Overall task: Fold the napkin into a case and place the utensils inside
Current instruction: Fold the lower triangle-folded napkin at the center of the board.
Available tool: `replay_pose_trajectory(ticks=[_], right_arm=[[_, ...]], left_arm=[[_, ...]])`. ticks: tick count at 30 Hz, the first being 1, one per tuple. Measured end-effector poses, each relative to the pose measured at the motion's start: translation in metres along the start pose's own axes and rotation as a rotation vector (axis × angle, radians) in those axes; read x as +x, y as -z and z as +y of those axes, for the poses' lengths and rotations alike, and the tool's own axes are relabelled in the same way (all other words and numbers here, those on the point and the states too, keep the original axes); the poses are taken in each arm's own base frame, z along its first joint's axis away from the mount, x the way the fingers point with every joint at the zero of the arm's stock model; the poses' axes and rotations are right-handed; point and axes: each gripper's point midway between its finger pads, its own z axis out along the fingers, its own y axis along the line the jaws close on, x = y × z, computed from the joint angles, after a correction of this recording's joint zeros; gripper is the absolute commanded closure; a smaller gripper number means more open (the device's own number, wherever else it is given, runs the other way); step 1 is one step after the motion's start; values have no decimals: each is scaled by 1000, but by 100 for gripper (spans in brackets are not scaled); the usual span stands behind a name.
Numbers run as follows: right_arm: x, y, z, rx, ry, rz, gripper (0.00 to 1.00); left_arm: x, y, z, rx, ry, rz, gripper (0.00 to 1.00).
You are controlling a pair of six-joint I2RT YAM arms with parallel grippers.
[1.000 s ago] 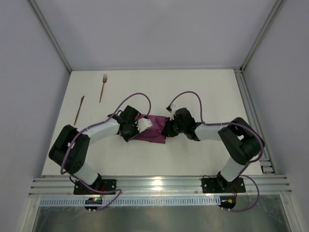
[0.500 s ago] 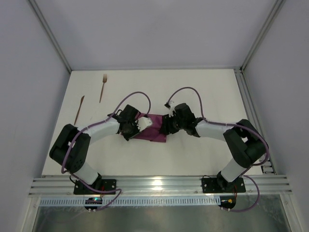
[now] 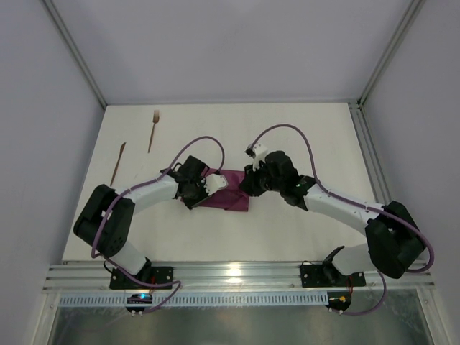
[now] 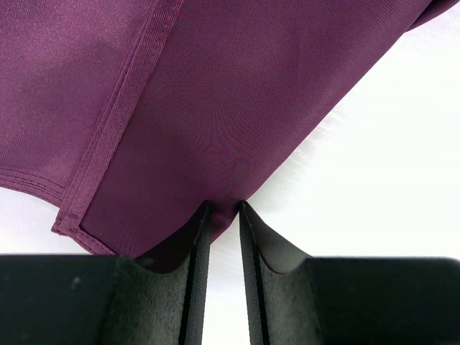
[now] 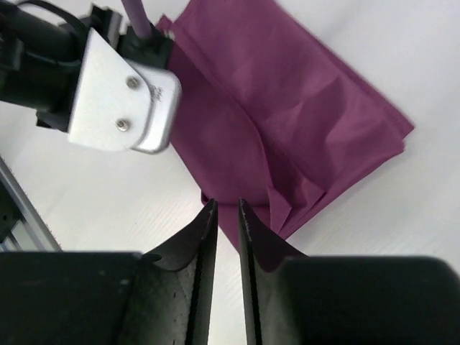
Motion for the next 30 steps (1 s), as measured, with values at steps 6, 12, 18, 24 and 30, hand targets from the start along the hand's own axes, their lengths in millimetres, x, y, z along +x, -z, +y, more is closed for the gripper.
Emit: replay_pose_trajectory(ticks=[6, 12, 18, 24, 30], right_arm=[[46, -20, 3, -63, -82, 101, 91], [60, -44, -9, -70, -168, 113, 96], [63, -53, -38, -17, -225, 98, 96], [73, -58, -48, 1, -247, 103, 96], [81, -63, -57, 16, -281, 112, 96]], left_arm=[[0, 0, -1, 3, 0, 0, 76], [0, 0, -1, 4, 0, 0, 76], [0, 0, -1, 4, -1, 1, 77], [0, 1, -1, 5, -1, 2, 77], [0, 1, -1, 6, 0, 4, 77]])
